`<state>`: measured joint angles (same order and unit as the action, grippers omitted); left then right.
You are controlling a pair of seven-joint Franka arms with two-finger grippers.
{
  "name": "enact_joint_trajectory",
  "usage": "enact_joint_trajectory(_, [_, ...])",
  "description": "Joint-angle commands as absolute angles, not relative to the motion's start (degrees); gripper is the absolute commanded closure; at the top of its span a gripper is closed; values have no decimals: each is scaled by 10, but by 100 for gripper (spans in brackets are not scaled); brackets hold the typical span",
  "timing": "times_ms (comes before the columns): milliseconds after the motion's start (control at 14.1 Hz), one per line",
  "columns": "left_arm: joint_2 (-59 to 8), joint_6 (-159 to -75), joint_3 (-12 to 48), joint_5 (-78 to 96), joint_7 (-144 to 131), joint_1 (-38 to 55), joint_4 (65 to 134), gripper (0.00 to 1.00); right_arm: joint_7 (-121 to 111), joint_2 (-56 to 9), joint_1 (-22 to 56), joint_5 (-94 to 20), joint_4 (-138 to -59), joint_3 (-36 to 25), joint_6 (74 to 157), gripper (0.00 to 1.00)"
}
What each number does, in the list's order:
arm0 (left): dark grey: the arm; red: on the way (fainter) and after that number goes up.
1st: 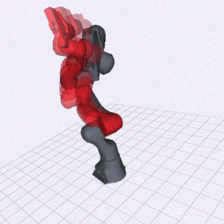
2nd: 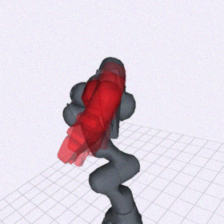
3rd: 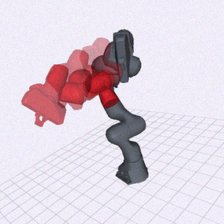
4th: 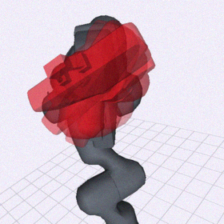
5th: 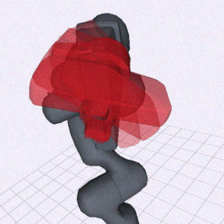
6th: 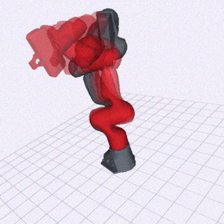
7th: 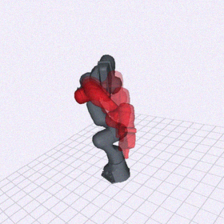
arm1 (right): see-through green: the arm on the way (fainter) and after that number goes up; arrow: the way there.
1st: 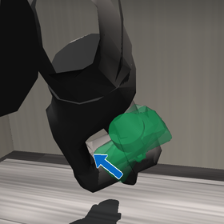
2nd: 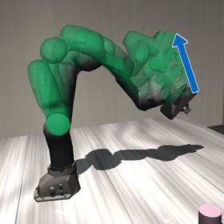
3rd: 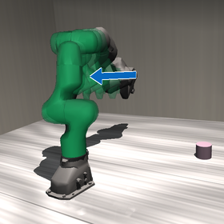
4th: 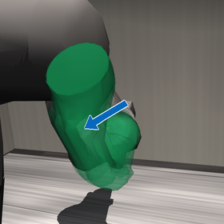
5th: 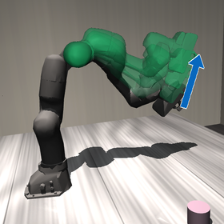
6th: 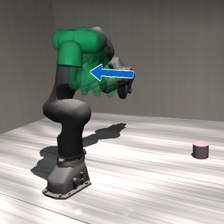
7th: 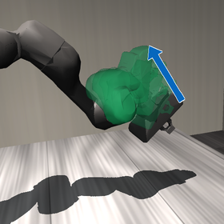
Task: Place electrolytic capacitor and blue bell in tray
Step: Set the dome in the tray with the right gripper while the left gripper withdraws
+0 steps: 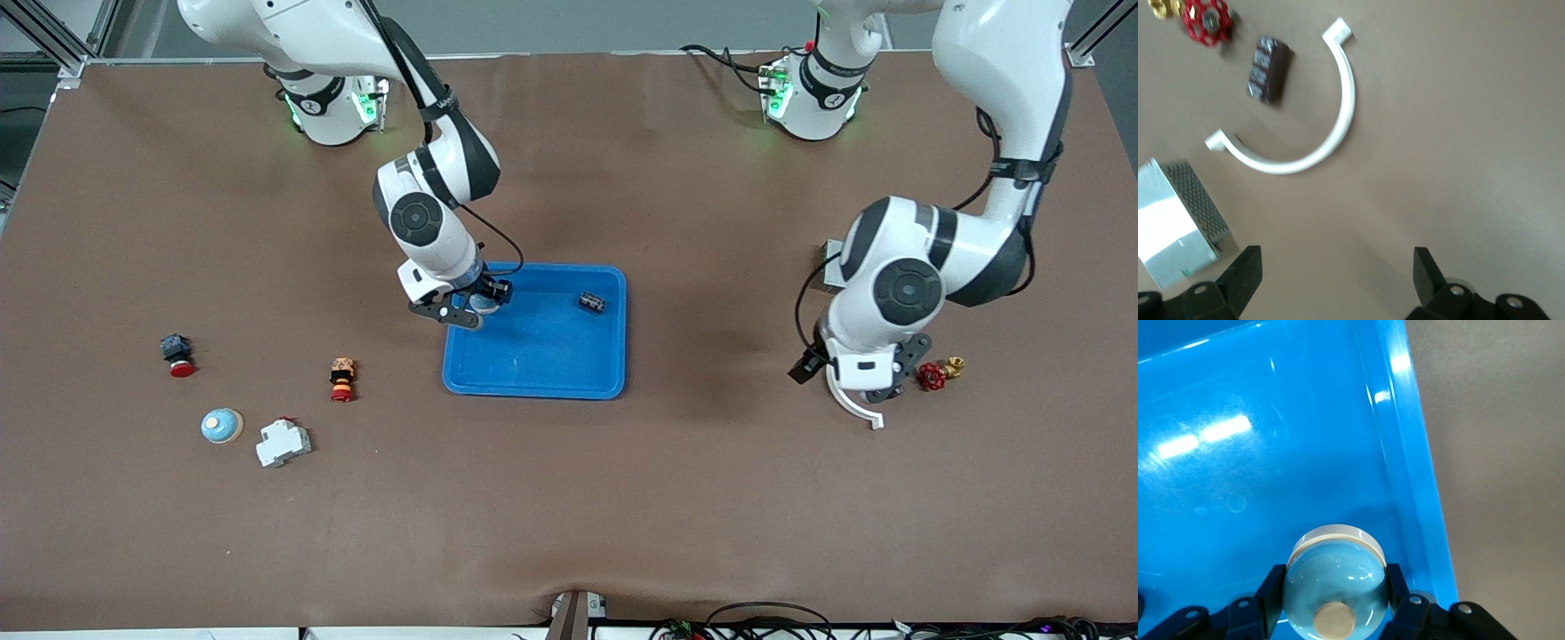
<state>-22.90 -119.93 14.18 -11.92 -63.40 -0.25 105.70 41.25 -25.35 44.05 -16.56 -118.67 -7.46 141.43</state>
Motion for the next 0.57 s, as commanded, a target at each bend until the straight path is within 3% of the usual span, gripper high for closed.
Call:
enact_joint_trajectory(0, [-234, -1208, 148, -129, -566, -40, 1058, 0, 426, -279, 451, -176, -1170, -82, 1426, 82])
enact_joint_trajectory(354, [-242, -1249, 148, -139, -474, -92, 1073, 0, 426, -292, 459, -176, -1170, -82, 1427, 76])
enact_joint_trajectory(425, [-242, -1250, 148, -147, -469, -103, 1074, 0, 426, -292, 461, -176, -1170, -81, 1427, 73])
enact_joint_trajectory(496, [-243, -1256, 149, -150, -463, -107, 1076, 0, 426, -292, 463, -177, -1170, -81, 1426, 62])
